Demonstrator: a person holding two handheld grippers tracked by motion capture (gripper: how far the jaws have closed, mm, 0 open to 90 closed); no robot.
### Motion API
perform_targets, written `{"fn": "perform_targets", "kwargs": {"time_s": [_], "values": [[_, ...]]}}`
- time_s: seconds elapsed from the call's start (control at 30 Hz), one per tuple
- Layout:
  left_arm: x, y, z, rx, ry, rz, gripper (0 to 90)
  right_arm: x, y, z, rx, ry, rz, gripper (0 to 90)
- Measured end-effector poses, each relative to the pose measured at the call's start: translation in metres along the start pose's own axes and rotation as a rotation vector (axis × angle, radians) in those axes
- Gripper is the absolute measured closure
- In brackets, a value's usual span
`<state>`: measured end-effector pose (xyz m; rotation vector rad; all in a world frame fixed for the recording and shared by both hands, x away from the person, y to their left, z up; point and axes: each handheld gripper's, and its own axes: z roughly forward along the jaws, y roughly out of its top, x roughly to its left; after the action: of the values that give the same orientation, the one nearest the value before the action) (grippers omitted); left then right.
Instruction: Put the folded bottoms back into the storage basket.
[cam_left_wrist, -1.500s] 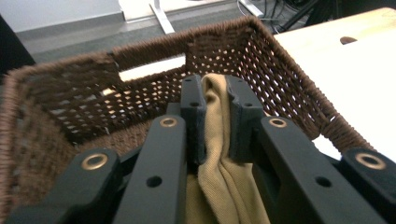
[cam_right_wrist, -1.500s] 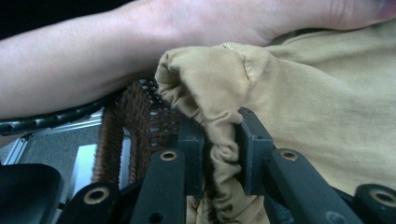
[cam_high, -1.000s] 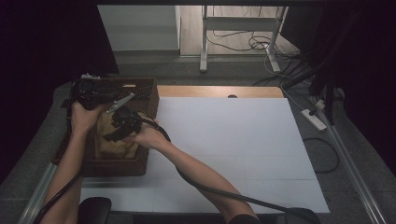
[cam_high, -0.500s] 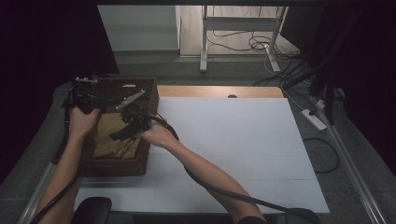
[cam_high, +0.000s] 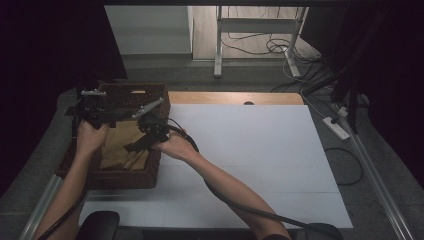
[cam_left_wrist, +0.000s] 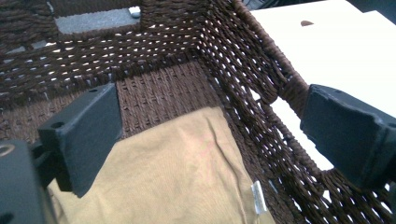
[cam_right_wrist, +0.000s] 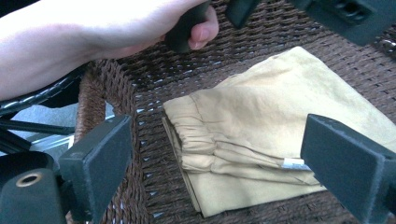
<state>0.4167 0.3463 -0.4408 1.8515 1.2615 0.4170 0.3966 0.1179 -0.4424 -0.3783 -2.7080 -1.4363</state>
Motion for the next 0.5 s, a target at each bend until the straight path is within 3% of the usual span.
{"fn": "perform_targets", "kwargs": {"time_s": [0.3,0.5], "values": [[-0.012,-0.009,-0.003,0.017,0.013,0.06,4.7,-0.001,-0.008,-0.007,-0.006,0.004,0.003,10.0],[-0.016,-0.015,-0.005,0.01,-0.017,0.037,2.5,-0.003,-0.014,-0.013,-0.003,0.003,0.009,8.5]]}}
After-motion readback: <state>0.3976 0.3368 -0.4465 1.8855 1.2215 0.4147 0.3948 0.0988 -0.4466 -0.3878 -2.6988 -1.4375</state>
